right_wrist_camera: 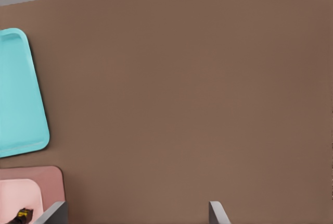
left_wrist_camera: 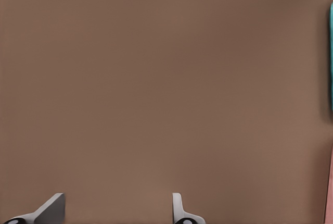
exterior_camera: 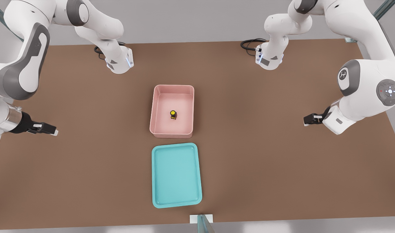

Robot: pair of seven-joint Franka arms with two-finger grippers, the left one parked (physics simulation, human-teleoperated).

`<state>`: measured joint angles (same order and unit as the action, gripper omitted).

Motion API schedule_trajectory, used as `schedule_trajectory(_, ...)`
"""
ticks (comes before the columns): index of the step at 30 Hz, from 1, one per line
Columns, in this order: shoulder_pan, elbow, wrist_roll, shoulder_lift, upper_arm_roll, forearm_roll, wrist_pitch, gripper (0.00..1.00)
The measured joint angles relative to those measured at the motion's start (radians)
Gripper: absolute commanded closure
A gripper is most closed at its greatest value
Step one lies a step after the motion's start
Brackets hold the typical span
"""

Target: The left arm remains still, and the right arm places the button from the box into the tray

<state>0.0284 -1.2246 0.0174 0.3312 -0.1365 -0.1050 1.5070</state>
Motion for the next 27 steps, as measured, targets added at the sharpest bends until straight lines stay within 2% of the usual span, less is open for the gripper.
schedule_trajectory(3,-0.024,-0.002,0.002,0.001,0.015,0.006,0.010,0.00)
schedule_trajectory(6,-0.203,-0.003,-0.015,-0.017,0.052,0.041,-0.001,0.00)
schedule_trajectory(9,-0.327,-0.146,-0.078,-0.063,0.185,0.031,0.011,0.00)
schedule_trajectory(10,-0.363,-0.177,-0.114,-0.069,0.240,0.029,0.024,0.03)
schedule_trajectory(13,-0.438,-0.289,-0.257,-0.060,0.454,0.085,0.107,0.00)
schedule_trajectory(15,-0.477,-0.439,-0.365,-0.075,0.518,0.128,0.201,0.00)
schedule_trajectory(16,-0.502,-0.527,-0.416,-0.088,0.511,0.142,0.260,0.00)
schedule_trajectory(18,-0.540,-0.670,-0.511,-0.101,0.440,0.161,0.392,0.00)
schedule_trajectory(21,-0.563,-0.720,-0.633,-0.079,0.393,0.173,0.552,0.00)
schedule_trajectory(27,-0.598,-0.877,-0.845,-0.085,0.400,0.183,0.823,0.00)
